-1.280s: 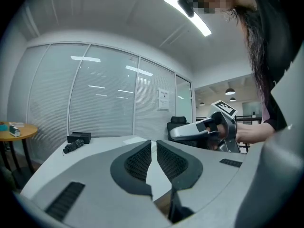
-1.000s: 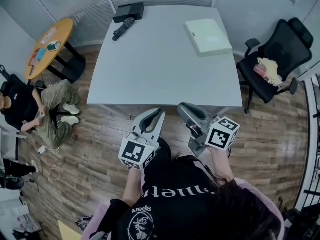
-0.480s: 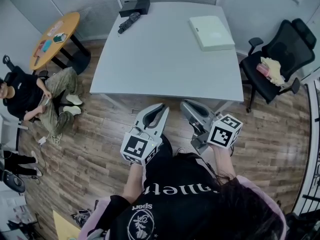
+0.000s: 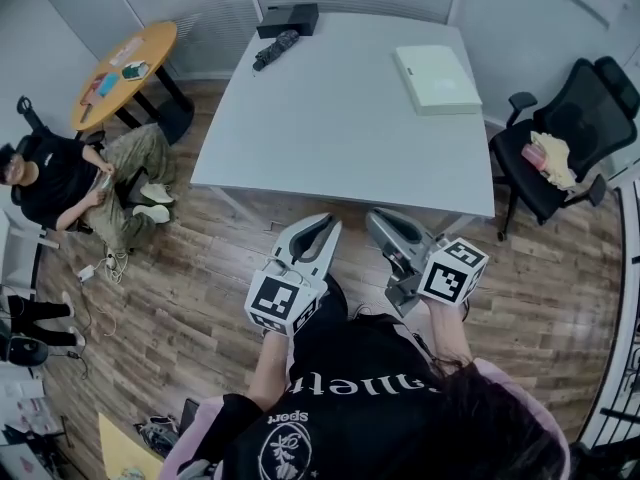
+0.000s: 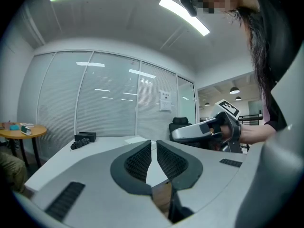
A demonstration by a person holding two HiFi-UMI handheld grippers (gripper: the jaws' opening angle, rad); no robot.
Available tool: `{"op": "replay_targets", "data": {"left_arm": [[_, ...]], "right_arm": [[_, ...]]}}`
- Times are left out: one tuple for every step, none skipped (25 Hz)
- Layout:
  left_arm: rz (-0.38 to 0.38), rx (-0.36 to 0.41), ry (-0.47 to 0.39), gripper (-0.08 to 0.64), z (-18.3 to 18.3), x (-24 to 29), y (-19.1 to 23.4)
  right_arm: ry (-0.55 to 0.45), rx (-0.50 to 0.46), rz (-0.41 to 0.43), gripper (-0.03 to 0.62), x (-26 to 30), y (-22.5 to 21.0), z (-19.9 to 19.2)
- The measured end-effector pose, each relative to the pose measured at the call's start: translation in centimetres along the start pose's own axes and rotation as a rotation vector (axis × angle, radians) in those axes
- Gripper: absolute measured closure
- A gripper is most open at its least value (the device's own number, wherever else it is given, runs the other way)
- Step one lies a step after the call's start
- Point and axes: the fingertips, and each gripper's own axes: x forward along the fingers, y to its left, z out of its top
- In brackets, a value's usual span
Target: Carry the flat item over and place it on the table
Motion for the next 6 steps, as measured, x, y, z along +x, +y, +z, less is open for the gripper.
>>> {"op": "replay_targets", "data": {"left_arm": [[0.002, 0.0, 0.0, 0.508, 0.0, -0.08, 0.14], [0.004, 0.001, 0.0, 0.508, -0.01, -0.17, 0.27], [0.006, 0.003, 0.001, 0.508, -0.04, -0.27, 0.37], [0.008, 0.003, 0.003, 0.508, -0.09, -0.36, 0.48], [0.009, 0.004, 0.004, 0.508, -0.14, -0.44, 0.58], [0.01, 0.004, 0.005, 0.508, -0.19, -0.52, 0.69]], "right_arm": [[0.001, -0.002, 0.003, 0.56, 0.16, 0.07, -0.01], [0.001, -0.002, 0.006, 0.56, 0.33, 0.14, -0.04], [0.001, -0.003, 0.009, 0.56, 0.48, 0.21, -0.1], [0.001, -0.002, 0.011, 0.56, 0.63, 0.28, -0.18], [0.002, -0.002, 0.013, 0.56, 0.78, 0.33, -0.26], [0.003, -0.001, 0.015, 0.56, 0.93, 0.38, -0.34]]}}
